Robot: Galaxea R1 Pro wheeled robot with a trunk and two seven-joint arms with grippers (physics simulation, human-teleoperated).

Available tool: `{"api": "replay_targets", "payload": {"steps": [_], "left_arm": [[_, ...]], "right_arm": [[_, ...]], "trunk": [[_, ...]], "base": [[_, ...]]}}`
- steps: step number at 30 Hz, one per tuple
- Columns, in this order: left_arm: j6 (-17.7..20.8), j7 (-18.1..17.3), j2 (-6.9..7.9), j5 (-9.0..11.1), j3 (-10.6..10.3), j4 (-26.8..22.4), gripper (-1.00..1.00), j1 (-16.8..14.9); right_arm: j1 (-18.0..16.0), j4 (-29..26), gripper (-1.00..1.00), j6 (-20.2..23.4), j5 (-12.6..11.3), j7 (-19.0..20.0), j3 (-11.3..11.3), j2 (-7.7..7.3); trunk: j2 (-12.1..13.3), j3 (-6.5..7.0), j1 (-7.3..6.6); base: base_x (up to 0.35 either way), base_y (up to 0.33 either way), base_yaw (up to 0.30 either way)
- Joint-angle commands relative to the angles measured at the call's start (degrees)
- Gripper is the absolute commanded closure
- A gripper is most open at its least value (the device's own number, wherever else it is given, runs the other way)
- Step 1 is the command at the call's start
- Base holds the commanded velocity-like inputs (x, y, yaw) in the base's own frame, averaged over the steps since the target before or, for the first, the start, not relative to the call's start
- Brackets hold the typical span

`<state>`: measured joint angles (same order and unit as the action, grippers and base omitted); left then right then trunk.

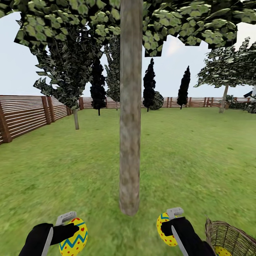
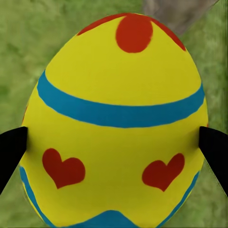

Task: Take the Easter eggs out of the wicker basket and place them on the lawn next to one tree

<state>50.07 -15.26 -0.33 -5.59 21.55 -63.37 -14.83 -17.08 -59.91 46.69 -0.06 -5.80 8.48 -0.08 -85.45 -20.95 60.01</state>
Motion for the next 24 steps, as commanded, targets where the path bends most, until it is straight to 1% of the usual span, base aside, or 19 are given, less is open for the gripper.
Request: {"api": "replay_targets", "payload": {"steps": [1,3,6,16,24], "left_arm": [[0.2,-0.5,-0.03,-0.5,0.2,-0.1,1.0,0.0],[0.2,-0.6,-0.08,-0.3,0.1,-0.1,1.0,0.0],[0.1,-0.5,-0.11,-0.3,0.1,-0.2,1.0,0.0],[0.2,-0.5,0.07,-0.4,0.1,-0.1,1.0,0.0],[0.1,-0.6,0.07,-0.4,0.1,-0.1,1.0,0.0]], "right_arm": [[-0.1,0.0,1.0,0.3,0.0,-0.3,0.1,-0.01],[-0.1,0.0,1.0,0.2,0.0,-0.3,0.1,-0.01],[-0.1,0.0,1.0,0.2,0.0,-0.3,0.1,-0.01],[-0.1,0.0,1.0,0.2,-0.1,-0.3,0.2,-0.01],[-0.1,0.0,1.0,0.2,-0.2,-0.1,0.2,-0.01]], "trunk": [[0.0,-0.07,0.04],[0.0,-0.07,0.04],[0.0,-0.07,0.04],[0.0,-0.07,0.04],[0.0,0.04,0.04]], "base": [[0.339,0.0,-0.189],[0.307,0.0,-0.068],[0.063,0.049,-0.009],[0.002,0.32,-0.004],[0.0,0.311,-0.27]]}}
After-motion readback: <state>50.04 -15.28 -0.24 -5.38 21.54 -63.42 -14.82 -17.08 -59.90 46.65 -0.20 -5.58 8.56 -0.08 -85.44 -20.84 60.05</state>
